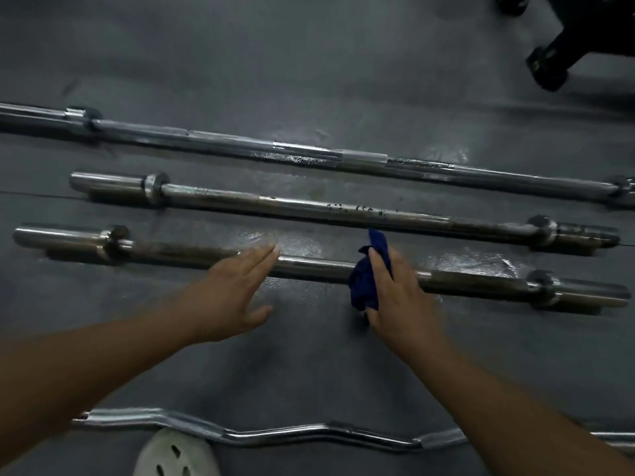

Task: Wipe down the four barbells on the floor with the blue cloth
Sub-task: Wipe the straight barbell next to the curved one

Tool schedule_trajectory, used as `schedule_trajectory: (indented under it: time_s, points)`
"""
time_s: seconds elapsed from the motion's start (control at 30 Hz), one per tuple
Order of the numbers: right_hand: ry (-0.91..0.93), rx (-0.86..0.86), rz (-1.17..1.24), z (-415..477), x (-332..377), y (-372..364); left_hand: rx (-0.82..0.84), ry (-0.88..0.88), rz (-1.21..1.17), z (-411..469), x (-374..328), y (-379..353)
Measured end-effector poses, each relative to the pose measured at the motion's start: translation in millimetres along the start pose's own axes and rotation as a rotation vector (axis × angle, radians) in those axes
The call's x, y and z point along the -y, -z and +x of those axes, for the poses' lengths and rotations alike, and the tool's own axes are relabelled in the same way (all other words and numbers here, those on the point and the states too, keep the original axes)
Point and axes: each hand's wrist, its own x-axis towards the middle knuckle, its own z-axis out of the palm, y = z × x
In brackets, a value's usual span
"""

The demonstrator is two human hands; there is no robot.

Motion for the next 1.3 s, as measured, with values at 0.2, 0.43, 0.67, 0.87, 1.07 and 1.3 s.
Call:
schedule_trajectory:
  time_s: [0.2, 0.43, 0.67, 0.87, 1.07, 1.3]
  points:
    - [-0.004, 0.014, -0.004, 11.8, -7.7, -14.8, 0.038, -0.017, 0.071, -13.9, 16.7, 16.9]
    - [-0.012, 0.021, 0.020, -5.8, -12.7, -19.6, -0.001, 0.133, 0.052, -22.4, -9.3, 9.8]
    - [-0.014, 0.007, 0.042, -6.0, -35.0, -15.5, 0.025, 0.018, 0.042, 2.9, -23.4, -1.7]
    - [-0.059, -0.017, 0.028, 2.3, -67.6, 14.5, 0.009, -0.222, 0.339, 48.8, -34.7, 49.8]
    - [-0.123, -0.079, 0.086, -28.4, -61.2, 53.2, -0.045, -0.039, 0.260, 67.9, -118.9, 50.3]
    - [-0.176, -0.179, 0.152, -94.1, -61.5, 95.3, -0.129, 0.306, -0.027, 36.2, -217.1, 20.9]
